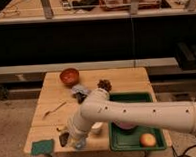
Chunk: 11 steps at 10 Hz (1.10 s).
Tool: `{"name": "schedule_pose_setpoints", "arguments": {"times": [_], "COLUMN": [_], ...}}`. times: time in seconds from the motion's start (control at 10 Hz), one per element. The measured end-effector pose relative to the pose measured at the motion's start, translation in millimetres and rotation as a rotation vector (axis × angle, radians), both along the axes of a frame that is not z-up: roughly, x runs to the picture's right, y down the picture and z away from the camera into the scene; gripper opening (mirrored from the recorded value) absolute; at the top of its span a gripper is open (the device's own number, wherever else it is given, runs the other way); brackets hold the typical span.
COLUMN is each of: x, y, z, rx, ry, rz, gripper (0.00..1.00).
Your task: Place eraser in paper cup
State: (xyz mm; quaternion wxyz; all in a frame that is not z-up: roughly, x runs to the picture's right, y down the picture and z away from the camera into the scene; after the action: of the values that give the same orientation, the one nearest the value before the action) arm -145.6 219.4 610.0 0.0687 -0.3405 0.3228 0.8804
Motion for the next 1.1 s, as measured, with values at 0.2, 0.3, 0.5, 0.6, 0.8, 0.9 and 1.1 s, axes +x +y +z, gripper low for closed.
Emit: {"name": "schedule_pose_setpoints", "arguments": {"times": [0.2, 0.3, 0.5, 0.6, 0.8, 0.9, 1.1], "x": [6.6, 11.9, 20.0, 22.3, 27.6, 30.6, 37.6], "y": [-39.1, -59.1, -85.1, -90.2, -93.2, -89.3, -78.8], "z": [-30.4, -40.7, -46.4, -44.9, -30.7, -16.9, 12.2], "rx": [0.015, 0.009, -0.022, -0.039, -0.086, -0.109, -0.132], "ry": [-0.041, -0.07, -0.133, -0.155, -0.206, -0.225, -0.225], "rz": [0.031, 0.058, 0.108, 0.125, 0.168, 0.186, 0.2], "gripper": [0.17, 0.17, 0.17, 0.17, 0.17, 0.17, 0.17]}}
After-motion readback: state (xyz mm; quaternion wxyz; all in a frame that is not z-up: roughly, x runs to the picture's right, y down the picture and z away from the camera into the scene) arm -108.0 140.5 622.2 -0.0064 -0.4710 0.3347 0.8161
